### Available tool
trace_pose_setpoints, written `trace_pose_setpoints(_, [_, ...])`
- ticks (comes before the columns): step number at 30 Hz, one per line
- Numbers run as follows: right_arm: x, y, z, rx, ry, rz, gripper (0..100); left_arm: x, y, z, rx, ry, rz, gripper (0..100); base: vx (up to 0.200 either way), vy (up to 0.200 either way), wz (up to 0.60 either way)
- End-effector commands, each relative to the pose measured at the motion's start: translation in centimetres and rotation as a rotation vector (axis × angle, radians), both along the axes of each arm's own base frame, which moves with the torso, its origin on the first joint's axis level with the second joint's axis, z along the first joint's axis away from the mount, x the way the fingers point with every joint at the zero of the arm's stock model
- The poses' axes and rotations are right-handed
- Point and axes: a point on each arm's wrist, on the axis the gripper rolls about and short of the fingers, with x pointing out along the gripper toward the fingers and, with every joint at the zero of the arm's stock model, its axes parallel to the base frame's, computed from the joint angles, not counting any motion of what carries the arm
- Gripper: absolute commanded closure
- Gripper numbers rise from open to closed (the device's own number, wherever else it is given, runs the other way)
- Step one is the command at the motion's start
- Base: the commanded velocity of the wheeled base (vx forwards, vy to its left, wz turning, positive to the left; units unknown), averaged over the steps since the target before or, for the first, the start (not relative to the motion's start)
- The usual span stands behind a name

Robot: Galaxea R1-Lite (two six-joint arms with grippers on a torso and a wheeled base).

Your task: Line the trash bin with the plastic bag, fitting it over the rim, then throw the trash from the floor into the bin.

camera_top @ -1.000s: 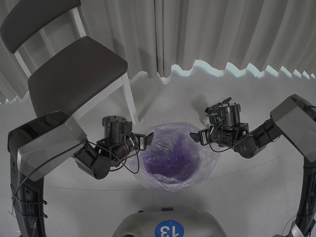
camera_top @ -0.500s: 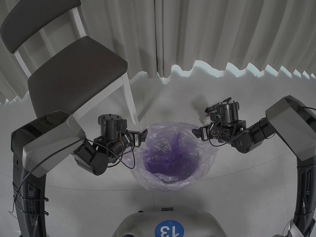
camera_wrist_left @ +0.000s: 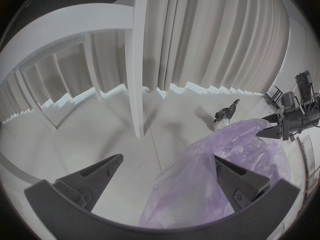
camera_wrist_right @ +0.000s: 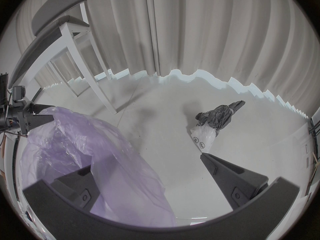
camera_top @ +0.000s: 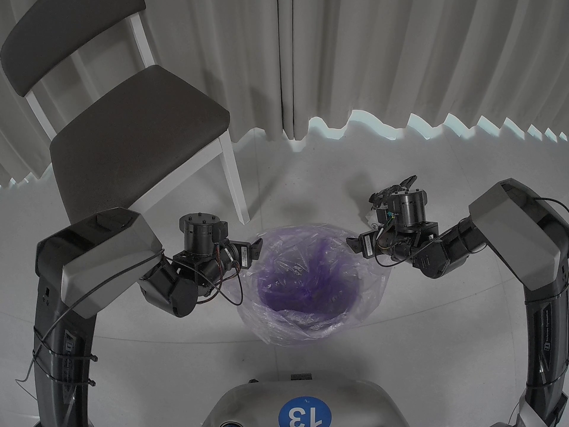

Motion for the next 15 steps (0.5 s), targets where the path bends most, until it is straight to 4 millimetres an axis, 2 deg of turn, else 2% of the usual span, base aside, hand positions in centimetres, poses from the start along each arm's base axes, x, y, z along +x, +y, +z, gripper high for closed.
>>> trace_pose_setpoints(1, [0.3, -0.3, -1.1, -0.004, 0.02, -0.006, 0, 0.4, 0.3, -1.2, 0.008, 0.019, 0.01, 0, 0.0, 0.0, 0.0])
trace_pose_setpoints(8, [0.4, -0.7, -2.2, -0.005, 0.046, -0.005, 0, 0.7, 1.0, -2.3, 0.013, 0.037, 0.026, 0, 0.0, 0.0, 0.0])
trace_pose_setpoints(15, [0.4, -0.9, -2.5, -0.007, 0.053, -0.01, 0, 0.7, 1.4, -2.6, 0.012, 0.032, 0.033, 0, 0.0, 0.0, 0.0])
